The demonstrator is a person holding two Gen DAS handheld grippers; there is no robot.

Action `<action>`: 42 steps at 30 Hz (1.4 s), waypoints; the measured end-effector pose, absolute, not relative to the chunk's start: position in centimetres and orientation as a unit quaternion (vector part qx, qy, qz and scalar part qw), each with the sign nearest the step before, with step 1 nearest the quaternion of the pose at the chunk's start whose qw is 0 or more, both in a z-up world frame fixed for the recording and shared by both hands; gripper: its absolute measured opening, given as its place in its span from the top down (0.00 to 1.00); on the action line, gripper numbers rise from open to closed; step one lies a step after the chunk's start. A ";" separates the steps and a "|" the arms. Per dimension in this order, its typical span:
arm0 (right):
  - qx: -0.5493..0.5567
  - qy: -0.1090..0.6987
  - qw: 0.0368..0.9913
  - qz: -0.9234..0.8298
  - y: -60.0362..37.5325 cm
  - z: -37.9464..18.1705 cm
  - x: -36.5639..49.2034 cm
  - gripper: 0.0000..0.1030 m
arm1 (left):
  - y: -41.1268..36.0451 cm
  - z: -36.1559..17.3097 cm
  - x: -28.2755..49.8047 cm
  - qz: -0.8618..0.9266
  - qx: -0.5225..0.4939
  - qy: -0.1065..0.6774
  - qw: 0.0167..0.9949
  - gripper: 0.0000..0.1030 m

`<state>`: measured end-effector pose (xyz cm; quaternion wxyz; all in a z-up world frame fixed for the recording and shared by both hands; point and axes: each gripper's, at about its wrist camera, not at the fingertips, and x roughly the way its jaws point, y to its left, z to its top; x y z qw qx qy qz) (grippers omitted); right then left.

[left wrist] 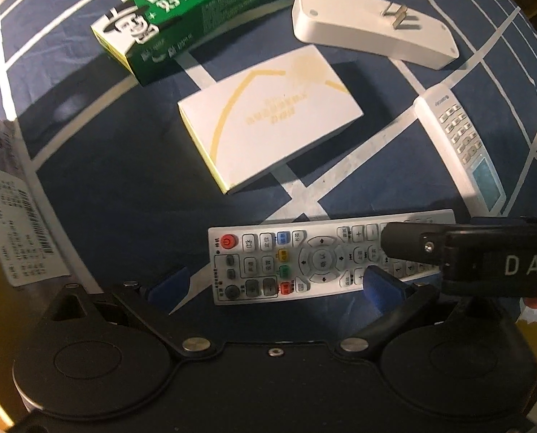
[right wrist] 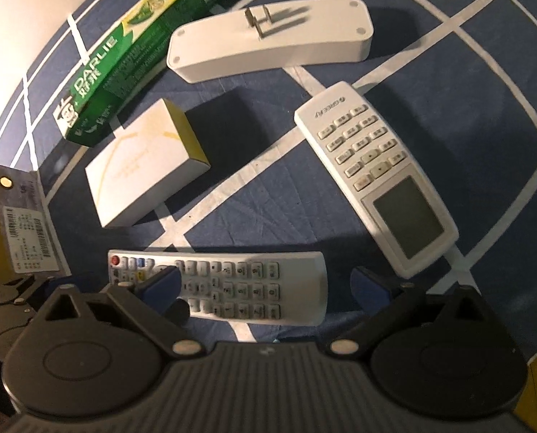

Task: Organize objects
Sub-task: 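Close the right gripper on the white TV remote and lift it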

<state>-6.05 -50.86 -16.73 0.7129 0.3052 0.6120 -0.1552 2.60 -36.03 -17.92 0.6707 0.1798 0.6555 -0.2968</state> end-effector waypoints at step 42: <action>0.271 0.605 0.740 -0.109 -50.0 -14.6 -4.7 0.13 | -35.8 -14.6 2.6 -0.303 0.140 0.640 0.692 0.03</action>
